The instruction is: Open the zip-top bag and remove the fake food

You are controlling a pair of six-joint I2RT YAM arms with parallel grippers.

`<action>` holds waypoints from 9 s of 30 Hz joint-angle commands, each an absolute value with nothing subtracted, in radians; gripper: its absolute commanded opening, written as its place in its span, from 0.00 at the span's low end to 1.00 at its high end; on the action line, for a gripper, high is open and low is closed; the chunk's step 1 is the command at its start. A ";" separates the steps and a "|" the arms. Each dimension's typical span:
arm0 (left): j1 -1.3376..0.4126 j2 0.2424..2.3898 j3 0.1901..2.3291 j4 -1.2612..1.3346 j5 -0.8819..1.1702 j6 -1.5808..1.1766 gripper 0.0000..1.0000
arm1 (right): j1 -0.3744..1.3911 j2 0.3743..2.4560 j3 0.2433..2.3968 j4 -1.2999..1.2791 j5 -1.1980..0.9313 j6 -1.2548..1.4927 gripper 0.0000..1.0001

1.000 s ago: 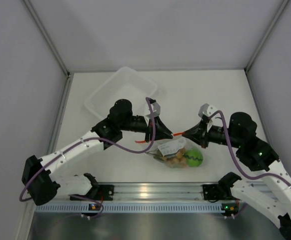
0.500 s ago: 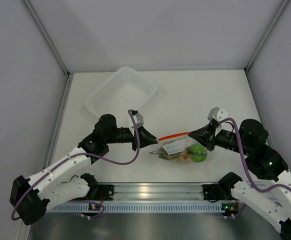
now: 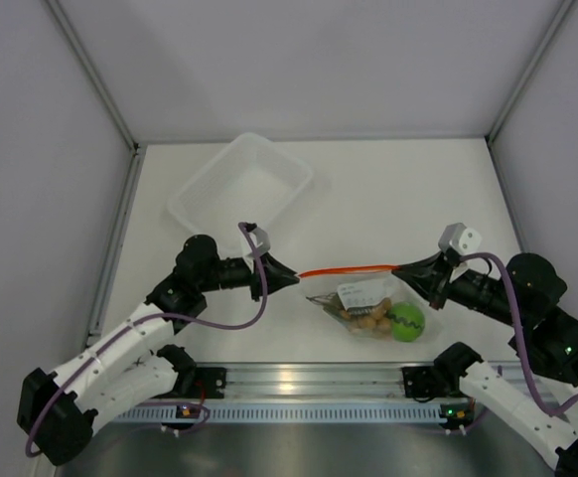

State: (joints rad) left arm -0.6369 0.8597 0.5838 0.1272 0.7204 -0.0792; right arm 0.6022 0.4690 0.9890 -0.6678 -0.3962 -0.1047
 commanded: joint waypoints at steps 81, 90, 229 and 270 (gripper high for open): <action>-0.856 1.252 0.974 0.221 0.011 -0.661 0.00 | 0.612 0.749 0.967 -0.394 0.153 0.472 0.47; -0.861 1.345 0.945 0.311 -0.152 -0.946 0.00 | 0.614 0.747 0.740 -0.214 0.163 0.751 0.47; -0.905 1.494 0.970 -0.308 0.147 -0.575 0.46 | 1.062 1.262 1.158 -0.477 0.715 0.336 0.00; -0.963 1.417 0.894 -0.090 -0.026 -0.733 0.00 | 0.954 1.123 0.947 -0.376 0.494 0.351 0.00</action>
State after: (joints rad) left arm -0.9642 1.4555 0.8551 -0.0460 0.0242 -0.7750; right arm 0.9703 1.1645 0.9676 -0.4313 0.4835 0.3817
